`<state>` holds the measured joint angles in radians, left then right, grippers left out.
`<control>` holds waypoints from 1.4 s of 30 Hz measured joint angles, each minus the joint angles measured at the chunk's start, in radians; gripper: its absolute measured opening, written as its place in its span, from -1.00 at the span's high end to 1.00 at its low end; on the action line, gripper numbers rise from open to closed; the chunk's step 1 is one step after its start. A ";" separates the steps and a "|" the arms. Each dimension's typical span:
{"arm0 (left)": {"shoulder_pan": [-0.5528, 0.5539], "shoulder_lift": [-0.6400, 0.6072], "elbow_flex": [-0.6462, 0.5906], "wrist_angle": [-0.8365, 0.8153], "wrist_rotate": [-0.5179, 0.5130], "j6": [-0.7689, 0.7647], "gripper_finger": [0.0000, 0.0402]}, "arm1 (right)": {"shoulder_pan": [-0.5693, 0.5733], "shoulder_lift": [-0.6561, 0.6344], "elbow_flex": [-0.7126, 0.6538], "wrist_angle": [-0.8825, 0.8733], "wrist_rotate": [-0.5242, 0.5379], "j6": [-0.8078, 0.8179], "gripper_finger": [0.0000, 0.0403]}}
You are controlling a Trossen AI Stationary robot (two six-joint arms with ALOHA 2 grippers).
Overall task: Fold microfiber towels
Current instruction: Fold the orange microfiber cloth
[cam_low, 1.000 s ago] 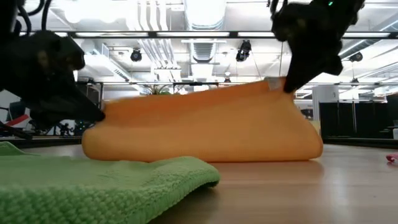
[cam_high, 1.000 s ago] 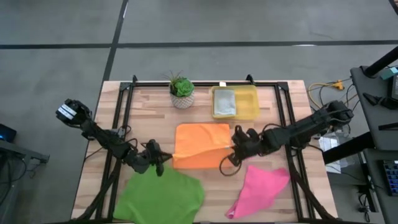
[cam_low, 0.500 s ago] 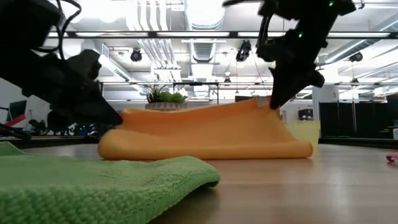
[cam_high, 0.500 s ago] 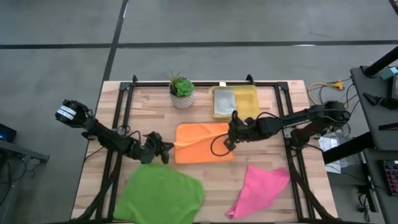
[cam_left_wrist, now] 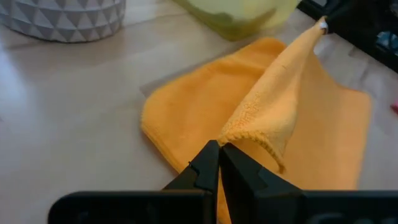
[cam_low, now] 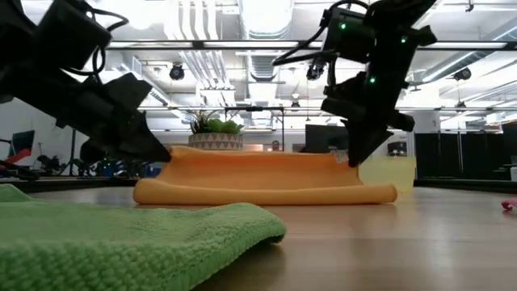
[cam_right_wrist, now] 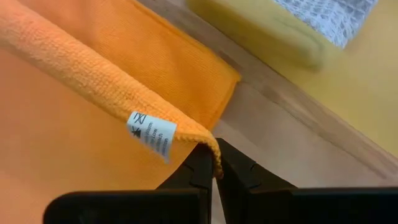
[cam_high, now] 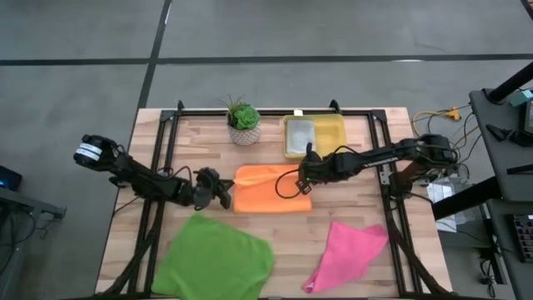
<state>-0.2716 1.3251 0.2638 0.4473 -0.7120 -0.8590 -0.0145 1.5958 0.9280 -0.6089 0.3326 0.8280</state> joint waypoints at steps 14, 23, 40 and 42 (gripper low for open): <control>0.096 -0.008 0.000 0.092 0.000 0.140 0.25 | -0.061 -0.055 0.052 0.027 0.056 -0.057 0.40; 0.108 0.013 0.000 0.102 0.316 0.284 0.22 | 0.082 -0.055 0.048 0.187 -0.054 -0.076 0.23; 0.187 0.203 0.056 0.114 0.344 0.294 0.99 | 0.146 0.234 0.070 0.385 -0.140 -0.017 0.95; 0.210 0.219 0.076 0.126 0.344 0.289 0.99 | 0.147 0.264 0.081 0.385 -0.171 -0.017 0.96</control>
<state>-0.0614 1.5445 0.3396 0.5737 -0.3679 -0.5698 0.1326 1.8597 1.0094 -0.2238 0.1619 0.8108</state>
